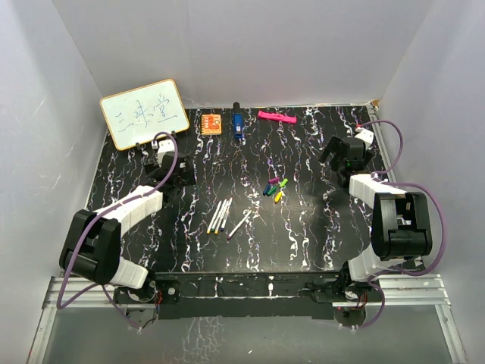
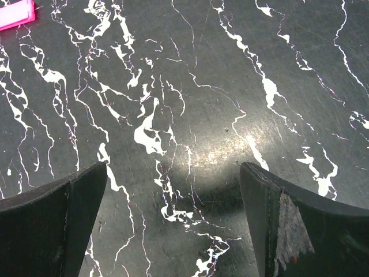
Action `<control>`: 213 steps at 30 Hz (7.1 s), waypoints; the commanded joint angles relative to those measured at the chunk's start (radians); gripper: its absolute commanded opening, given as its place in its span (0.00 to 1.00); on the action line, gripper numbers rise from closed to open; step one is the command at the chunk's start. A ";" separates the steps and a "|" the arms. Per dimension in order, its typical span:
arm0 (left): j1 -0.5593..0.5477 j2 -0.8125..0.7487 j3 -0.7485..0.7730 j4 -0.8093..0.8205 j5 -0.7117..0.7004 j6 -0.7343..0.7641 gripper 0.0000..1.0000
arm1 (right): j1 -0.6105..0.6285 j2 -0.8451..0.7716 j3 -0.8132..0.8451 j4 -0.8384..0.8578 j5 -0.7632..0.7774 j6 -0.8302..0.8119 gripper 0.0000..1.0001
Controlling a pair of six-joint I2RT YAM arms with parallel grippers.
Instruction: Insert the pens into the pen caps
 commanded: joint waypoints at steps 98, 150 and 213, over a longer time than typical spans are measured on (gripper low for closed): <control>-0.295 0.295 0.259 -0.536 0.302 -0.070 0.34 | 0.206 -0.151 0.041 -0.016 -0.176 0.053 0.34; -0.295 0.396 0.265 -0.585 0.255 0.016 0.00 | 0.594 0.022 0.078 -0.356 0.116 0.168 0.36; -0.295 0.500 0.315 -0.715 0.325 -0.002 0.00 | 0.627 0.128 0.117 -0.428 0.170 0.181 0.33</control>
